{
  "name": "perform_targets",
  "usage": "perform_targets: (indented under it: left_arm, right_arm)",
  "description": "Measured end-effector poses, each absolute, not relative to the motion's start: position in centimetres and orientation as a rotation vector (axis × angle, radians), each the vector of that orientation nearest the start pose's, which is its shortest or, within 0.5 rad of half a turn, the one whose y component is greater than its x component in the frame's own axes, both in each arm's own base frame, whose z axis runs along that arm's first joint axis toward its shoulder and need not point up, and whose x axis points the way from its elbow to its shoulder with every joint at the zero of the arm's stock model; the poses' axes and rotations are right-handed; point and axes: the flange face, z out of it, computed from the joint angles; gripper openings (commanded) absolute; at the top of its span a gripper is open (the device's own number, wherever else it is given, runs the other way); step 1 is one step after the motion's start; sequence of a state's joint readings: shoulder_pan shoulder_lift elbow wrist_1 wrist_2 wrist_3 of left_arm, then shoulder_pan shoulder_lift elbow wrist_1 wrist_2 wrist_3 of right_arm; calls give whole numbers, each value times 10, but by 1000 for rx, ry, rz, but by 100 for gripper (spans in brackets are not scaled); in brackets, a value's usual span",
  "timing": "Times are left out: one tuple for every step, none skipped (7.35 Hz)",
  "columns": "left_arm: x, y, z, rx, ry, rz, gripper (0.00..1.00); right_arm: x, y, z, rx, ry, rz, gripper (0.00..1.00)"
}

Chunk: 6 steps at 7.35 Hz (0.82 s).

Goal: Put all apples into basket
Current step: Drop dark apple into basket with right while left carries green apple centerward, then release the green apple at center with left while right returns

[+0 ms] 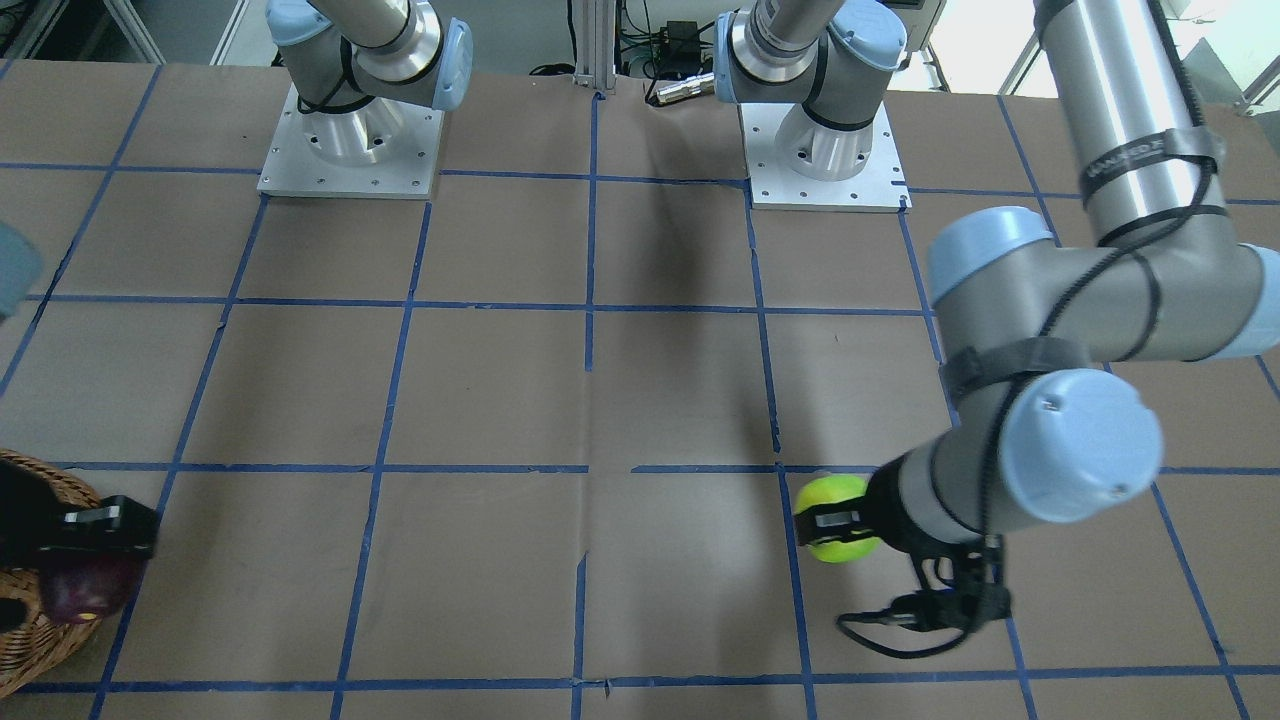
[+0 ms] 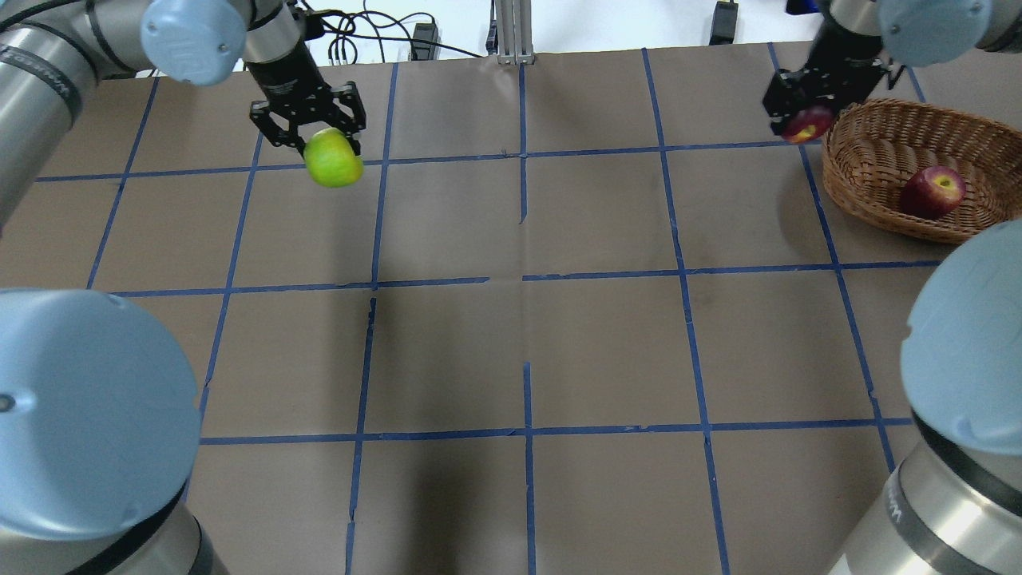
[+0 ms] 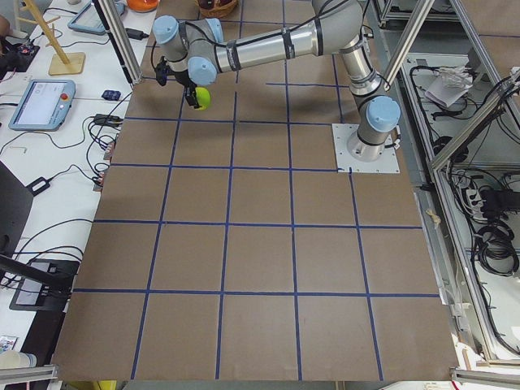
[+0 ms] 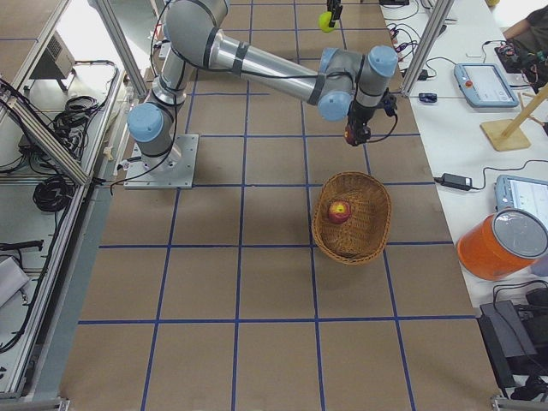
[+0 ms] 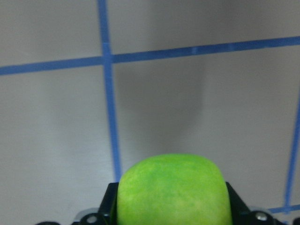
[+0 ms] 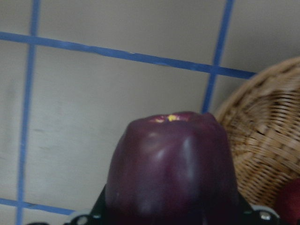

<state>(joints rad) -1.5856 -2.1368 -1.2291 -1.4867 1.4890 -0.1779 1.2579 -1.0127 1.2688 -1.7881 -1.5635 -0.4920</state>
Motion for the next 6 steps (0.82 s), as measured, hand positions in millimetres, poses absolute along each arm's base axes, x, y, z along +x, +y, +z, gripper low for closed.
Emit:
perform_targets:
  left_arm:
    - [-222,-674,309,-309,3168,265,19]
    - [-284,-650,290,-340,3150,272,22]
    - [-331,-624,259,-368,3141,259,99]
    - [-356,-600,228,-389,3150,213,100]
    - [-366,-583,209,-399,3169,177,100]
    - [-369,-575,205,-408,3189,172,100]
  right_arm:
    - [-136,-709,301,-301,3099,84,9]
    - [-162,-710,282,-322,3089,111,86]
    - [-178,-711,266,-344,3086,117,100]
    - [-188,-714,256,-355,3088,103,100]
    - [-191,-716,252,-346,3091,90,100]
    - [-190,-717,256,-326,3097,82,100]
